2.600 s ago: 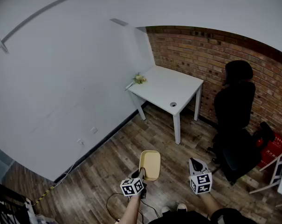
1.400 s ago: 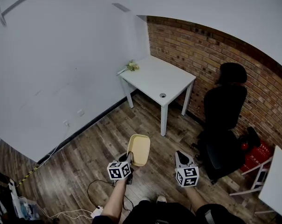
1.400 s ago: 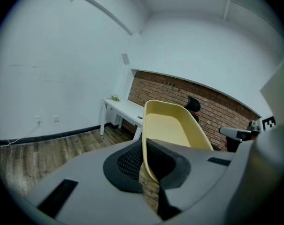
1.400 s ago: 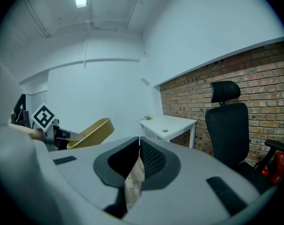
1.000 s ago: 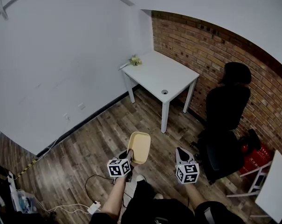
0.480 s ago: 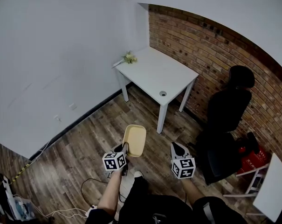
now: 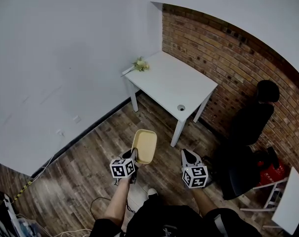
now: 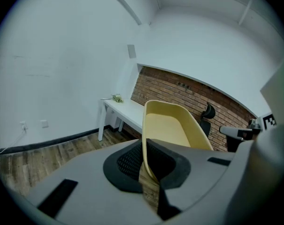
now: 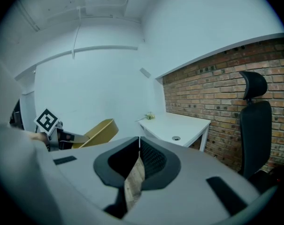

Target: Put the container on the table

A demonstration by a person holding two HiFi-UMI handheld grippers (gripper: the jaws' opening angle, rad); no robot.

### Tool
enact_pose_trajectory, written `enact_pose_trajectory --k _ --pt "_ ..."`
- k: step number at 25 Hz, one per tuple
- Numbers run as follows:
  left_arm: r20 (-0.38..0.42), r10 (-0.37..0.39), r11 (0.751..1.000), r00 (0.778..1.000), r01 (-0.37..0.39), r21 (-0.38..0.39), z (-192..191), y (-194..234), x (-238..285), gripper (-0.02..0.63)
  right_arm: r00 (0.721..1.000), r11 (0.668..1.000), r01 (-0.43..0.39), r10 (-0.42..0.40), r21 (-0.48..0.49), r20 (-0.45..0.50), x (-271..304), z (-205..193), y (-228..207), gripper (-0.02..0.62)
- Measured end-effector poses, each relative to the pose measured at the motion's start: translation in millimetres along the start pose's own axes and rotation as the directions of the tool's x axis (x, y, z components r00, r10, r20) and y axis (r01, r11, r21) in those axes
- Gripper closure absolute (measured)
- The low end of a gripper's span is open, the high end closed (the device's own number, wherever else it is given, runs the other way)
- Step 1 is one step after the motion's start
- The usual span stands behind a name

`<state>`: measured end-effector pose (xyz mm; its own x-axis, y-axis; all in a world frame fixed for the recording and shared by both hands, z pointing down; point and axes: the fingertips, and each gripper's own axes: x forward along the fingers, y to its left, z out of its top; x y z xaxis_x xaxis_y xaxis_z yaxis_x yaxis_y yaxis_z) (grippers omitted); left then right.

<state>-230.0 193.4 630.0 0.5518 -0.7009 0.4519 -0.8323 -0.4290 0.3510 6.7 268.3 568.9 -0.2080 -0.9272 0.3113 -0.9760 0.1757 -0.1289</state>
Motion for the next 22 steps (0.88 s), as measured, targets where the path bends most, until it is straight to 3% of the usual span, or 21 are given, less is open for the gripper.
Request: enact_pose_trajectory --k 11,22 --pt "-0.017 -0.007 1.0 1.0 0.006 -0.013 23 54 23 0.584 0.999 1.0 0.025 -0.024 0.017 -0.033 54 1 18 0.571" --pt "-0.033 -0.006 1.0 0.999 0.005 -0.012 29 72 41 0.585 0.998 0.998 0.055 -0.053 0.039 -0.04 76 -3 8 0.571"
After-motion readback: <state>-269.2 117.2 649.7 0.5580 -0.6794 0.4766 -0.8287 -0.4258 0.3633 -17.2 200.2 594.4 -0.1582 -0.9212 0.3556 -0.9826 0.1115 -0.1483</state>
